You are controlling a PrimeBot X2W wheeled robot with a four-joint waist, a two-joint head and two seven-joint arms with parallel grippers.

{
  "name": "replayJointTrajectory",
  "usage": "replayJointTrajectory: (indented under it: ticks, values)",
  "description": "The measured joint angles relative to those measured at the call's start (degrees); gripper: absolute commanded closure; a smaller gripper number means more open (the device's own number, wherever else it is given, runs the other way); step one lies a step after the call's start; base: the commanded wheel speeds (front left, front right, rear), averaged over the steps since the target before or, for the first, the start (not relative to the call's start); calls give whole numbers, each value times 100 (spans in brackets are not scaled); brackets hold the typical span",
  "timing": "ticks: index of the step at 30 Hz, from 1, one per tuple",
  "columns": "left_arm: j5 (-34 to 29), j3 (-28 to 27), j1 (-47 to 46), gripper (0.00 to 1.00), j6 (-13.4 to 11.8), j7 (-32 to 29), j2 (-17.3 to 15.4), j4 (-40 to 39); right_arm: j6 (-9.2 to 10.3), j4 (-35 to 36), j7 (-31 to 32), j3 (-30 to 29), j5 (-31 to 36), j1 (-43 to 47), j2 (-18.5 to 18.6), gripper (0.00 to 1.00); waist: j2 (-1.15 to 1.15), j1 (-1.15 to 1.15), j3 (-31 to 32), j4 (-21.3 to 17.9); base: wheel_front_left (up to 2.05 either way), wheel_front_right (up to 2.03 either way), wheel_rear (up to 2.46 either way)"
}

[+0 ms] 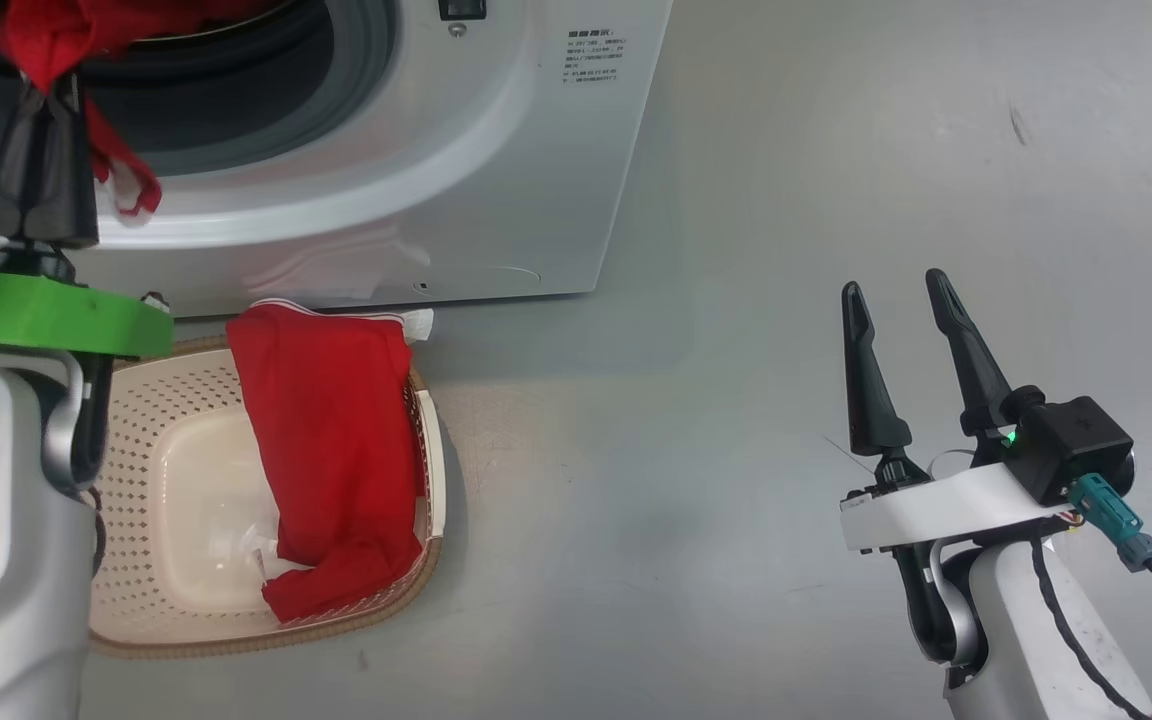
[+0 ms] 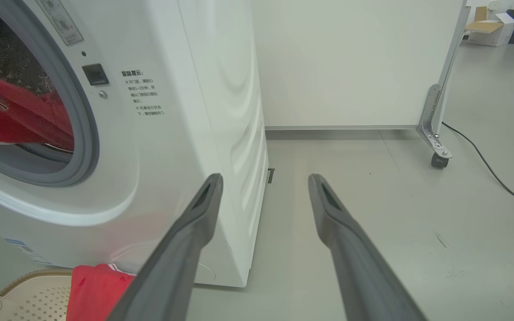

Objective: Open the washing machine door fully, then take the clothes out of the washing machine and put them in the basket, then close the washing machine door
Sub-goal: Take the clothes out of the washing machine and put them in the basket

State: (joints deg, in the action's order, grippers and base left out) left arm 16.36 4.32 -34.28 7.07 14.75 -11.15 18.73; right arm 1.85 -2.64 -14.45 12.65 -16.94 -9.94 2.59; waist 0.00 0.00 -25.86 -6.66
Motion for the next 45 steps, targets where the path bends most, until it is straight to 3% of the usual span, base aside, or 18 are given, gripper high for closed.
replayJointTrajectory:
  ticks: [4, 19, 25, 32, 45]
  values:
    - [-194, -78, 33, 100, 7, -2, -78, -871, -25, -31, 0, 2, 37, 27, 0, 0, 0, 0, 84, 17, 0, 0, 0]
    - [-512, -490, 567, 100, 11, 5, 118, -2897, -77, -54, 0, -22, 37, 134, 1, 0, 0, 0, 246, 40, 0, 0, 0]
    - [-483, -438, 1324, 100, 12, 3, 194, -2535, -79, -47, 0, 5, 37, 134, 1, 0, 0, 0, 229, 31, 0, 0, 0]
    - [-422, -247, 2147, 100, 12, -2, 190, -1434, -120, -16, 0, 56, 34, 133, 2, 0, 0, 0, 104, -55, 0, 0, 0]
    - [-357, -358, 2274, 100, -5, -624, 121, 185, -114, 43, 0, 101, 29, 110, 1, 0, 0, 0, -228, -269, 0, 0, 0]
